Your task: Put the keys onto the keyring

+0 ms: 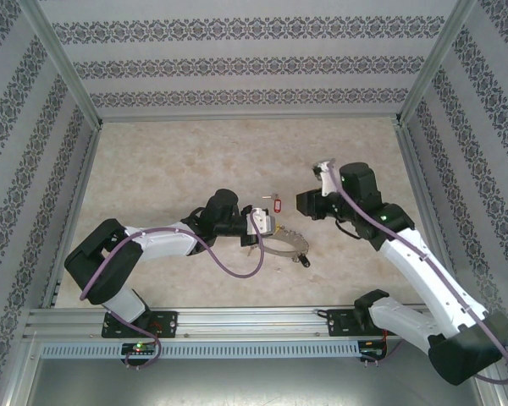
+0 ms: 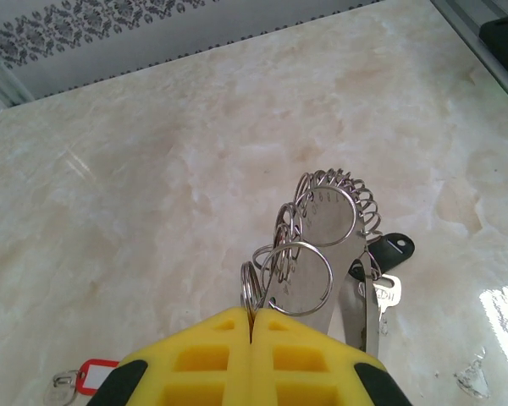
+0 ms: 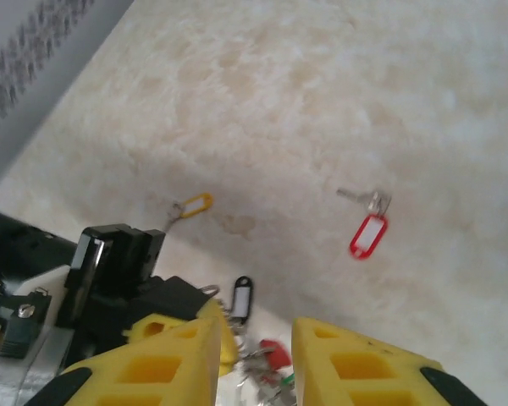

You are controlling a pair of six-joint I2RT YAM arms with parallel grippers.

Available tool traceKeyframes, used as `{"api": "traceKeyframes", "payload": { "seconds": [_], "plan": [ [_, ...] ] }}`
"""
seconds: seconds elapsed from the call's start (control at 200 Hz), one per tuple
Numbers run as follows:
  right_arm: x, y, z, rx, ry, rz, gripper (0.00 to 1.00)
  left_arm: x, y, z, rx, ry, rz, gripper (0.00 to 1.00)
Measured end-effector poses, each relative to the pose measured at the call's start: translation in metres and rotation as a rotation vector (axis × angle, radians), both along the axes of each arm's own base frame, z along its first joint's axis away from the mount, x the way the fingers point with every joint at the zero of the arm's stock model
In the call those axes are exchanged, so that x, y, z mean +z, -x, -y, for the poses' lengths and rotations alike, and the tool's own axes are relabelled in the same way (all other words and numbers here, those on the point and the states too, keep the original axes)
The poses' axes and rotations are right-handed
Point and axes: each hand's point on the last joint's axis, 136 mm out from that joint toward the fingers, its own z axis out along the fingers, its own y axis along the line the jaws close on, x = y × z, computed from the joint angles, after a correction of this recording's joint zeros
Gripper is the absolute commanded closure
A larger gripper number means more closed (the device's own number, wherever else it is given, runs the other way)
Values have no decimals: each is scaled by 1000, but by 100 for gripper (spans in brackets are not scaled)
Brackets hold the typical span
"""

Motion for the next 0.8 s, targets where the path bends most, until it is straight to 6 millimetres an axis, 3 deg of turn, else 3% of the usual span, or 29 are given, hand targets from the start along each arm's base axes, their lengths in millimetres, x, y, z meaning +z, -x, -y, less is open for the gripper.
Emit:
{"api": "traceKeyframes", "payload": {
  "seconds": [0.145, 0.285, 0.475, 0.799],
  "plan": [
    [-43, 32, 4, -134, -145, -273, 74, -1, -3, 1, 22, 10, -26, 100],
    [-77, 52, -10, -145, -182, -485, 70, -1, -4, 1, 35, 17, -45, 100],
    [-90, 57, -24, -134, -186, -580, 68, -1, -6, 0, 45, 19, -58, 100],
    [-94, 40, -27, -178, -221, -593, 71, -2, -8, 0, 53, 20, -67, 100]
  ]
}}
